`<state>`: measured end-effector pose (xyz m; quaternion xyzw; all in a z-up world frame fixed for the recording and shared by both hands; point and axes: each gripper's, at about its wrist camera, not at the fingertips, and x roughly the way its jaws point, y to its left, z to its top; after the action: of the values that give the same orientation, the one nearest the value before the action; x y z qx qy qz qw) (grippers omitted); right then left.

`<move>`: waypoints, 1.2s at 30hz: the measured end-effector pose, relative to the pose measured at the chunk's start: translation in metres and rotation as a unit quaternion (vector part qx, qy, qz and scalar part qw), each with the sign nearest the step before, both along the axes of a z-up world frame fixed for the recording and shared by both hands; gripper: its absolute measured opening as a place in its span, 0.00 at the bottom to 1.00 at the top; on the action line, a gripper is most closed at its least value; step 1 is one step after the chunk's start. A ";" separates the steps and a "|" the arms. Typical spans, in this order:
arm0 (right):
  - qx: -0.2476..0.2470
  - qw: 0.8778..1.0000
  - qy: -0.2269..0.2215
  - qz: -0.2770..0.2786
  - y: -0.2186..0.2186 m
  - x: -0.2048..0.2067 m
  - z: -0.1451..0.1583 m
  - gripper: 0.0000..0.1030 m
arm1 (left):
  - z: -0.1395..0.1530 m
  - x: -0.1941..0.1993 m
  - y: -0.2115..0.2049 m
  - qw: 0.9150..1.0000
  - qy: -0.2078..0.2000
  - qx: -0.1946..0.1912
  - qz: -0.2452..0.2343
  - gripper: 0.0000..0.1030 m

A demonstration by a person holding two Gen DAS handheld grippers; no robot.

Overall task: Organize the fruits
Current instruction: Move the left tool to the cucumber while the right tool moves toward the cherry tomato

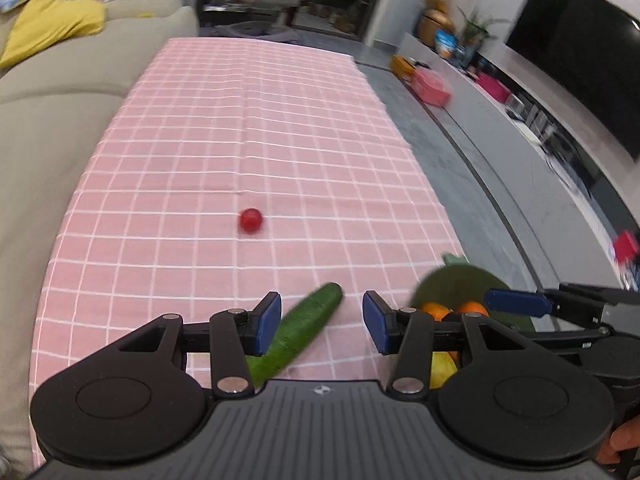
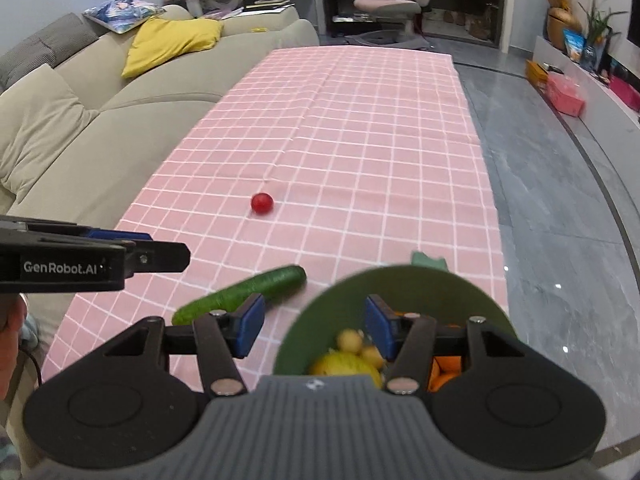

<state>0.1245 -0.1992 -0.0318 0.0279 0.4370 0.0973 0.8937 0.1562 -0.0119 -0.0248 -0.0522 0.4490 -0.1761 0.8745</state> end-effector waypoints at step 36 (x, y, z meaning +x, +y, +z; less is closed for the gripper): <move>0.036 0.998 0.042 0.024 0.004 0.081 -0.058 0.51 | -0.097 0.047 -0.040 0.987 0.057 0.101 -0.108 0.69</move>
<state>0.2052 -0.1953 -0.0895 0.0535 0.4711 0.1333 0.8703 0.2027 -0.0518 -0.1218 0.0751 0.5170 -0.2201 0.8238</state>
